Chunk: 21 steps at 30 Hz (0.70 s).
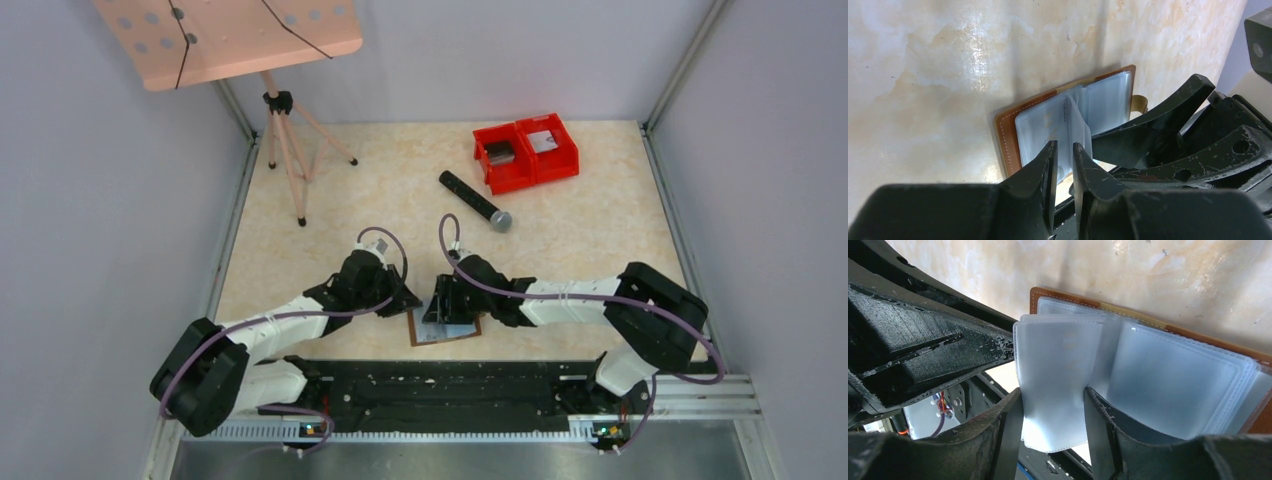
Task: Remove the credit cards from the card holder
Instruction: Remove the credit card from the card holder.
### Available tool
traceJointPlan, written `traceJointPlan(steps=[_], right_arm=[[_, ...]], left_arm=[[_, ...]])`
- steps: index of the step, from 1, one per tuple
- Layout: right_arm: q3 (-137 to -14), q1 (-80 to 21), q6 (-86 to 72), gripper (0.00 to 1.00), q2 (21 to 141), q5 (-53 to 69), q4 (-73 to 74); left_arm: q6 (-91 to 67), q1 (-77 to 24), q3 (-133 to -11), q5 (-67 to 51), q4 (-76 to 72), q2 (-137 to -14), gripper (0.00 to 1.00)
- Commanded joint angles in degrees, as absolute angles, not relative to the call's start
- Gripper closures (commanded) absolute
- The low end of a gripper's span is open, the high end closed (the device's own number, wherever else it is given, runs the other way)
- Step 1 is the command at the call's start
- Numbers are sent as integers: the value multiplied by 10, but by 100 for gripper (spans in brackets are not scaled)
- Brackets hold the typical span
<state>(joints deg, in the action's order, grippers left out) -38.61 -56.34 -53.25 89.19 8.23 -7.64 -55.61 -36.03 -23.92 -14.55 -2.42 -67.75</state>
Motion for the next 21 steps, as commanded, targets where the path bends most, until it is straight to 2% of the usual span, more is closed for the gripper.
traceJointPlan(steps=[1,4,9,16,18,21], right_arm=[[-378,-560,-540,50,866,76,-79],[-377,-559,-541,45,852,71,-73],[-379,-560,-543,45,835,59,-59],[-377,-559,-542,56,835,53,-53],[-378,-560,-542,54,835,53,-51],[-387,-560,-536,46,839,64,-50]], left_arm=[[-558,-360,-237,-150,-45,-680,78],[-559,-360,-237,-149,-45,-680,78],[-560,-360,-239,-149,-46,-684,78],[-561,-360,-240,-151,-47,-688,78],[-561,-360,-240,-152,-47,-687,78],[-561,-360,-241,-153,-46,-684,78]])
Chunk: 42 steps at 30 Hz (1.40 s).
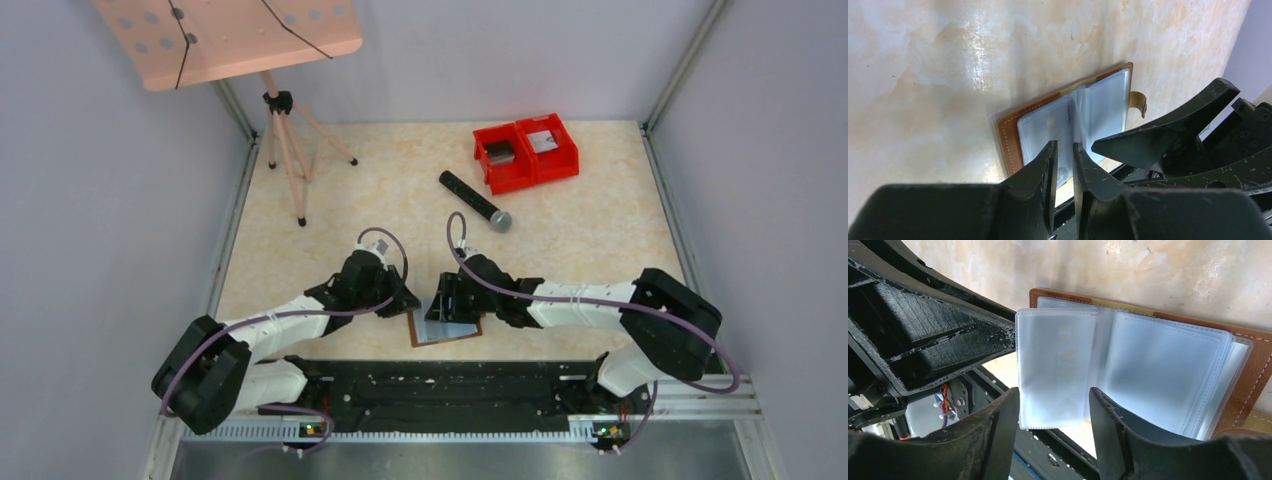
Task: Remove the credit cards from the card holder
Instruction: Remove the credit card from the card holder.
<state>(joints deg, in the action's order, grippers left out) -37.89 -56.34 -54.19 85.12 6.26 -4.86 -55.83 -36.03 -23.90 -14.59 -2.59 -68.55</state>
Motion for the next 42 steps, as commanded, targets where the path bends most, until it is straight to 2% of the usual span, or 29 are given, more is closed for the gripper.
traceJointPlan(steps=[1,4,9,22,24,27,29,37,42], right_arm=[[-391,-560,-534,43,841,66,-49],[-398,-561,-533,39,848,72,-50],[-404,-564,-531,40,856,75,-49],[-407,-565,-529,65,853,46,-18],[-409,-564,-526,60,846,47,-18],[-417,-565,-524,47,844,63,-22],[-423,-568,-525,44,844,69,-28],[-442,-578,-521,41,862,64,-16],[-445,-578,-520,45,868,52,-2]], left_arm=[[-561,-360,-241,-154,-46,-683,78],[-561,-360,-243,-156,-46,-680,78],[-558,-360,-245,-158,-44,-678,77],[-558,-360,-245,-160,-45,-681,77],[-558,-360,-245,-160,-45,-680,77],[-558,-360,-247,-162,-45,-680,77],[-558,-360,-248,-163,-44,-679,77],[-557,-360,-250,-166,-42,-679,77],[-557,-360,-250,-166,-40,-677,77]])
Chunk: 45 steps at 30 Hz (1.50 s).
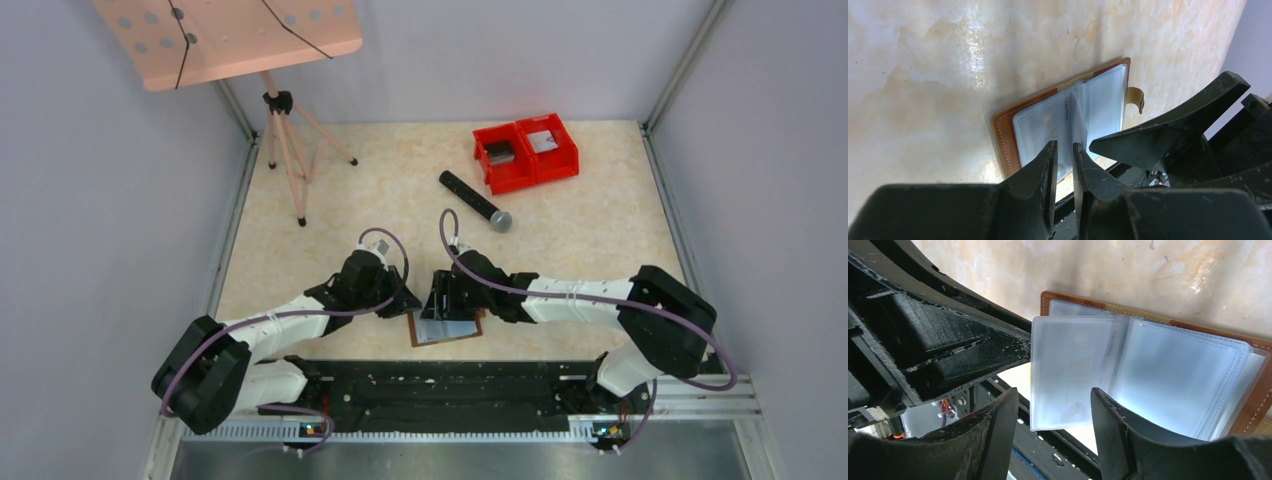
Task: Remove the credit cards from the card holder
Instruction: Remove the credit card from the card holder.
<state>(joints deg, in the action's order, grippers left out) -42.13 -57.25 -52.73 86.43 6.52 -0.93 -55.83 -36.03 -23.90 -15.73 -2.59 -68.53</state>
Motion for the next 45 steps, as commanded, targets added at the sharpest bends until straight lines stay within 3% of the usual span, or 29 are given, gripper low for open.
traceJointPlan(steps=[1,8,20,39,45], right_arm=[[-445,-578,-518,46,868,50,-2],[-447,-578,-517,49,876,51,-1],[-439,-578,-518,65,862,26,26],[-433,-578,-505,64,816,-88,132],[-429,-578,-504,64,812,-85,134]], left_arm=[[-557,-360,-250,-166,-40,-677,77],[-556,-360,-253,-168,-40,-680,77],[-559,-360,-248,-165,-40,-673,77],[-554,-360,-248,-141,-11,-658,76],[-544,-360,-268,-91,59,-634,71]])
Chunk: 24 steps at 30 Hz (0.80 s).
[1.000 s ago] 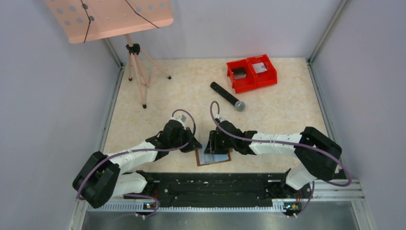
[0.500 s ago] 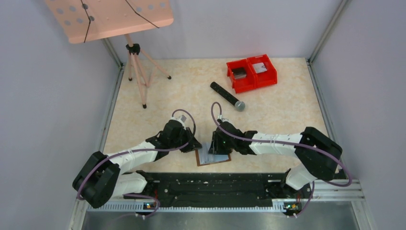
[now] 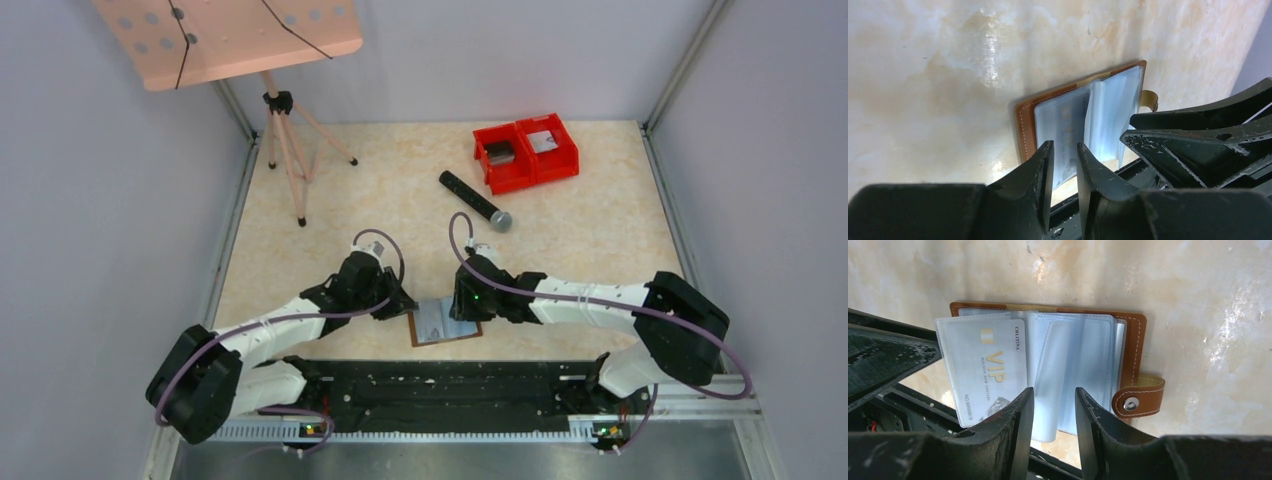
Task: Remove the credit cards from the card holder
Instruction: Remove the credit card from the card holder.
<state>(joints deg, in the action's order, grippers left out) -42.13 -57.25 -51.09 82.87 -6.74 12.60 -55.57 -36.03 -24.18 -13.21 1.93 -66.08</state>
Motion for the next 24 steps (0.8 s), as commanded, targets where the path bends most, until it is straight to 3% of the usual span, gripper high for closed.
traceJointPlan(steps=[1,24], right_arm=[[-428,-578,-504,64,813,-85,134],[-475,-576,-514,64,770,-117,234]], left_arm=[[-543,-360,-269,-91,60,-629,69],[-543,-366,-266,-146,5,-659,67]])
